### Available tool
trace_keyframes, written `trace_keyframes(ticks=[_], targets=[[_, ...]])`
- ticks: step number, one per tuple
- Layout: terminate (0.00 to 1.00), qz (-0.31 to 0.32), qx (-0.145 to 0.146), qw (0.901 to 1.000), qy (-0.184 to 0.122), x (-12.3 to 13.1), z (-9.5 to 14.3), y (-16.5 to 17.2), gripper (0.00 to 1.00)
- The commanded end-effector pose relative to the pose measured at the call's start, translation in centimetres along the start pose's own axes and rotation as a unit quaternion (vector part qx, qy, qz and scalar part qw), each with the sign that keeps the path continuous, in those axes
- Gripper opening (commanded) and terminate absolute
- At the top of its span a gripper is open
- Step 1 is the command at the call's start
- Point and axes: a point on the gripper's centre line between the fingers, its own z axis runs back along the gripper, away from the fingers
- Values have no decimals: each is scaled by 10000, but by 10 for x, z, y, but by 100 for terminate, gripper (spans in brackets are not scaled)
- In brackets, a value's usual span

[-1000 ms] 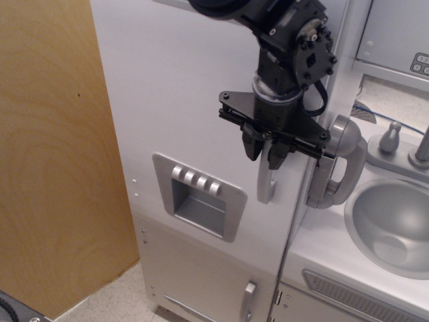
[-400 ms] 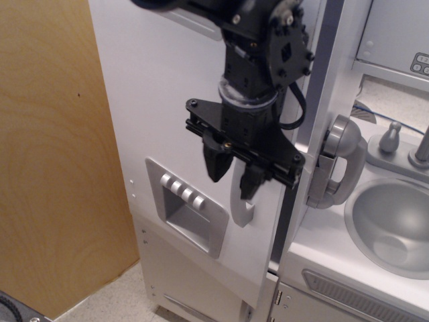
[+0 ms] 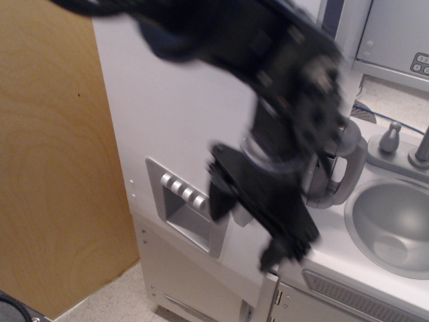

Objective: Open fridge

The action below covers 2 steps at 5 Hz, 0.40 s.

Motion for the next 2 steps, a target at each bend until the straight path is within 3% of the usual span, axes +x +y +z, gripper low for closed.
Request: trace_keyframes(ticks=[1,2], targets=[[0,-271,-133,9995,-118,44,-2,-44,100],[0,-80,-179,9996,-216,74,-5,-57,100]])
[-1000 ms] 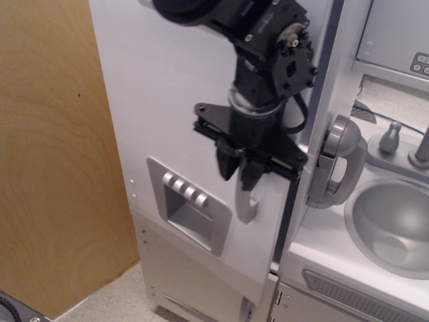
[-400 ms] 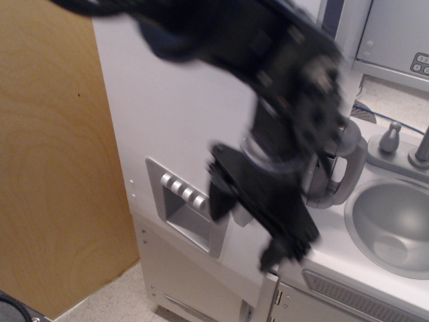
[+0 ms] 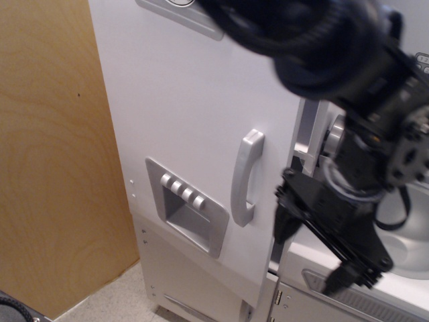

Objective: Open fridge

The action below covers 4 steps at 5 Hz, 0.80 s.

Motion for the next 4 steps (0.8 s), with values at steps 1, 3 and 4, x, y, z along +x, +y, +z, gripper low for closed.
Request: trace_keyframes(ticks=[1,3,4], targets=[[0,424,-155,9981,-429,59,9,-10,100],[0,1153,85,9887,-958,85,13,21,100],[0,1431,454,9848,-868,75,12,47,100]])
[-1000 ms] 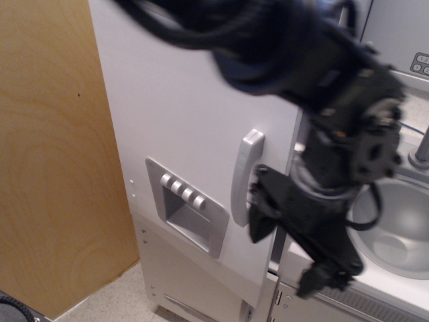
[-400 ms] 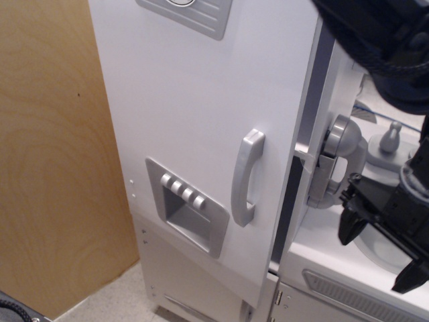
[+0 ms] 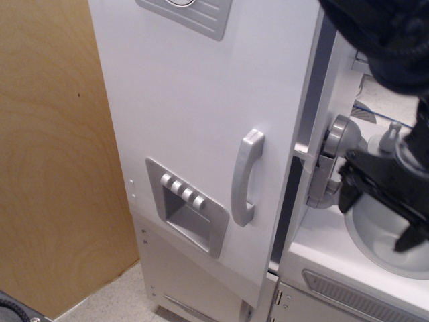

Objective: Open fridge

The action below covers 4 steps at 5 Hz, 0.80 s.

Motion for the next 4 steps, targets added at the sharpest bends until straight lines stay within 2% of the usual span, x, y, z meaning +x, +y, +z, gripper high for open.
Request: trace_keyframes(ticks=[1,2,3,4], targets=[[0,623,587,9963,-57,-4,15,62,100],[0,587,605,9963,170,-30,23,81,100],[0,541,497,9966,379,-49,28,95,100],[0,606,544,9962,309,-73,29,111,100]])
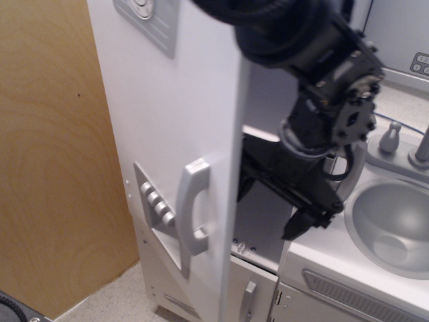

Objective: Open fridge

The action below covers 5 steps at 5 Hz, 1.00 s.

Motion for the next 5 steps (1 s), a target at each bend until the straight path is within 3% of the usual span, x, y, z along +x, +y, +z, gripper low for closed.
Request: trace_keyframes(ticks=[1,2,3,4,5], targets=[[0,391,93,9987,-322,-33,14,48,100],[0,474,174,9975,-499,-54,15,68,100],[0,840,423,9948,-393,-62,10,92,100],[0,1228,529,9909,-127,-54,6,111,100],[0,1457,729,9863,-270,-44,3,128,100]])
